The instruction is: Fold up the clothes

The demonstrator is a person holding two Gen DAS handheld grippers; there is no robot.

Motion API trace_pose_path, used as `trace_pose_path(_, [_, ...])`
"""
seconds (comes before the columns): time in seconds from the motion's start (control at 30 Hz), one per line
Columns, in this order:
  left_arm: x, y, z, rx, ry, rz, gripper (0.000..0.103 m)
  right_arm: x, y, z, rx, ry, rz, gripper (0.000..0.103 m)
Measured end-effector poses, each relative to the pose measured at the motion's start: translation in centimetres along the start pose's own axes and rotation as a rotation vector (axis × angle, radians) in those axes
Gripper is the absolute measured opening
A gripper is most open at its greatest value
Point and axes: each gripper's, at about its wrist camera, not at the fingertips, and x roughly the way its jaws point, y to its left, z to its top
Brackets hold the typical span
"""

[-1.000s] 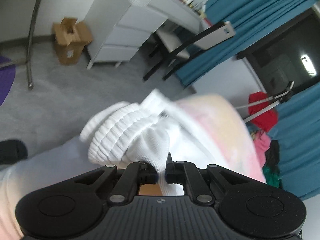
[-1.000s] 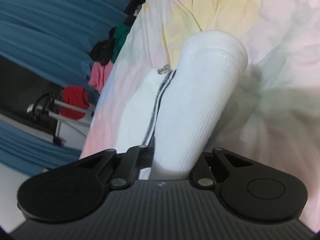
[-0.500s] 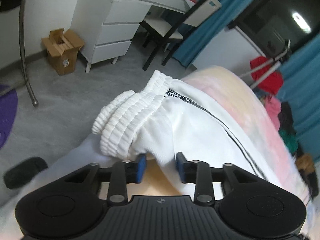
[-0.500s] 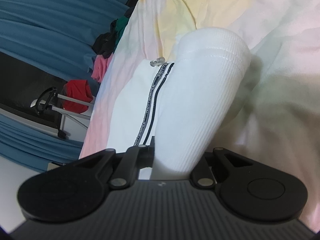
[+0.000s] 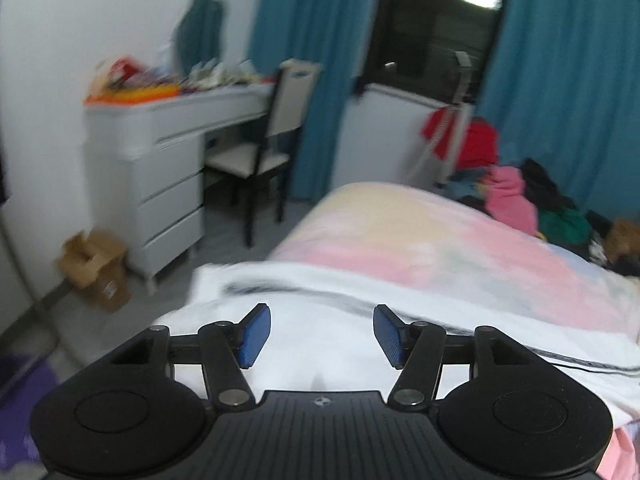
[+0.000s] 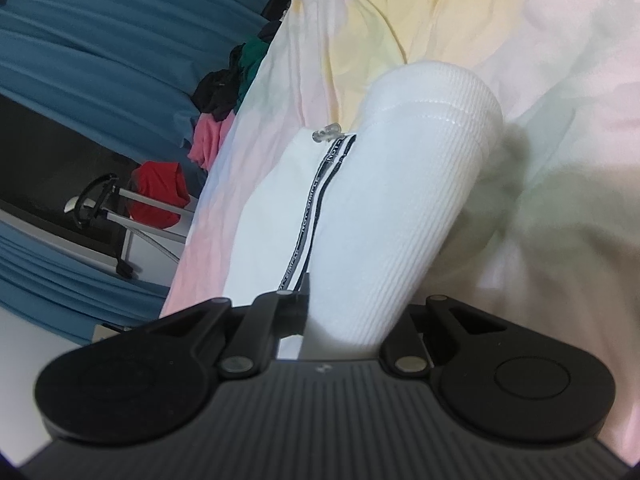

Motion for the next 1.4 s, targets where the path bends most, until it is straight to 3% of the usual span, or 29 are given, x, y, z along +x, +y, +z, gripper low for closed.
trace_pose_path(0.07, [1.4,-3.8,-0.4,0.045,-0.019,-0.032,0.067,-0.1,-0.1,0.0,0.003,0.002,0.001,0.016])
trace_pose_path(0.23, [6.4,-12.6,-2.5,0.102,0.012,-0.152,0.067,0.0,-0.1,0.0,-0.009,0.005,-0.002,0.016])
trace_pose_path(0.37, [11.0,-17.2,-5.7,0.171,0.03,-0.19,0.067,-0.1,-0.3,0.0,-0.008,0.005,0.005,0.016])
trace_pose_path(0.43, [13.1,-19.0,-7.6,0.229,0.025,-0.163,0.067,-0.1,-0.5,0.1,0.003,0.007,0.015,0.016])
trace_pose_path(0.57, [16.7,-20.0,-10.6,0.276,0.096,-0.124,0.067,0.1,-1.0,0.2,0.043,0.014,0.041,0.017])
trace_pose_path(0.93, [18.4,-19.9,-13.1,0.312,0.119,-0.111,0.069,1.3,-1.0,0.7,0.094,-0.019,0.134,0.033])
trace_pose_path(1.0, [18.2,-19.8,-13.0,0.308,0.118,-0.111,0.069,1.3,-1.0,0.7,0.099,-0.024,0.138,0.043])
trace_pose_path(1.07, [17.9,-19.6,-12.9,0.303,0.117,-0.112,0.069,1.4,-1.0,0.6,0.103,-0.027,0.136,0.062])
trace_pose_path(1.27, [17.2,-19.2,-12.7,0.29,0.116,-0.113,0.069,1.6,-2.0,1.0,0.134,-0.047,0.106,0.06])
trace_pose_path(1.4, [16.9,-19.0,-12.5,0.284,0.116,-0.114,0.069,0.7,-1.3,1.2,0.087,-0.108,0.165,0.061])
